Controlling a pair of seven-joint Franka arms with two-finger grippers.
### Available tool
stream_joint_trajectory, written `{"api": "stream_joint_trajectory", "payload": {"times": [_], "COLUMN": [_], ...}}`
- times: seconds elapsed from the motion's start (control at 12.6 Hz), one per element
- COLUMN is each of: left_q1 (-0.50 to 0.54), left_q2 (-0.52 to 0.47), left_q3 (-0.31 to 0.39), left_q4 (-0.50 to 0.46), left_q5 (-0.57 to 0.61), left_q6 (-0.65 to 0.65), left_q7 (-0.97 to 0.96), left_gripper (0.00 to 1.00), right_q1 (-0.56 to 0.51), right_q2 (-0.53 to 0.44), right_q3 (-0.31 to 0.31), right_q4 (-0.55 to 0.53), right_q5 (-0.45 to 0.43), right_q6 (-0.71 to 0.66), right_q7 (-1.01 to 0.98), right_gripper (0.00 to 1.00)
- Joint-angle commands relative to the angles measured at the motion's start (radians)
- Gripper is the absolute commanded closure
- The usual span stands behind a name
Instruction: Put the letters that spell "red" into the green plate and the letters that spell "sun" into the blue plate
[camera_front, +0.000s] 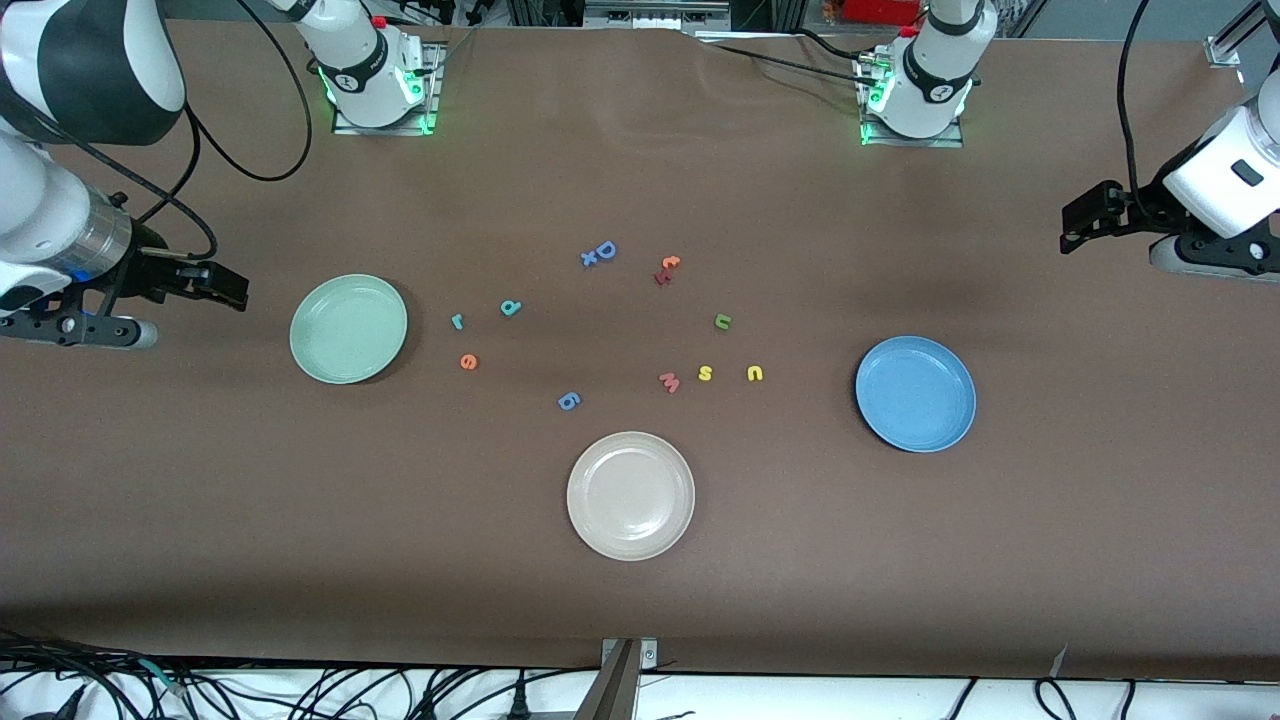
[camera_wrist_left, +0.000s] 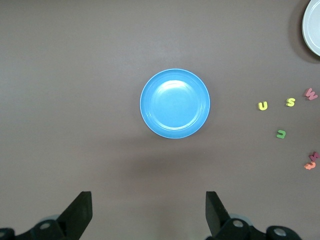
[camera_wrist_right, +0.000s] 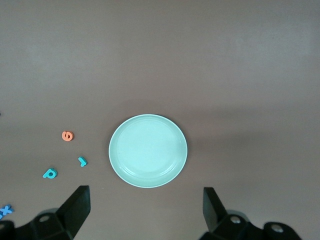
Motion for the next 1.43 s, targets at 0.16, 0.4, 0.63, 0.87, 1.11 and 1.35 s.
{"api": "stream_joint_trajectory", "payload": {"times": [0.16,0.4,0.63,0.87,1.11,1.35], "left_q1": [-0.002,-0.002,-0.004,-0.007,-0.008,-0.010], "left_q2": [0.014,0.017,0.020,0.023,0.023,0.024], "left_q3": [-0.003,-0.001,-0.001,-0.003,-0.003,-0.003], "left_q4": [0.020,0.026,0.026,0.026,0.025,0.026], "left_q5": [0.025,0.025,0.025,0.027,0.033,0.048], "left_q6": [-0.012,-0.009,-0.009,-0.009,-0.009,-0.008], "left_q7": [-0.009,-0.011,-0.011,-0.012,-0.012,-0.013], "left_gripper": [0.00,0.00,0.00,0.00,0.00,0.00], "right_q1": [0.002,0.002,0.002,0.002,0.002,0.002], "right_q2": [0.005,0.005,0.005,0.005,0.005,0.005], "right_q3": [0.003,0.003,0.003,0.003,0.003,0.003], "right_q4": [0.018,0.018,0.018,0.018,0.018,0.018], "right_q5": [-0.010,-0.010,-0.010,-0.008,-0.008,-0.008], "right_q6": [-0.018,-0.018,-0.017,-0.015,-0.015,-0.014], "right_q7": [0.008,0.008,0.008,0.008,0.008,0.008], "right_gripper": [0.00,0.00,0.00,0.00,0.00,0.00]}}
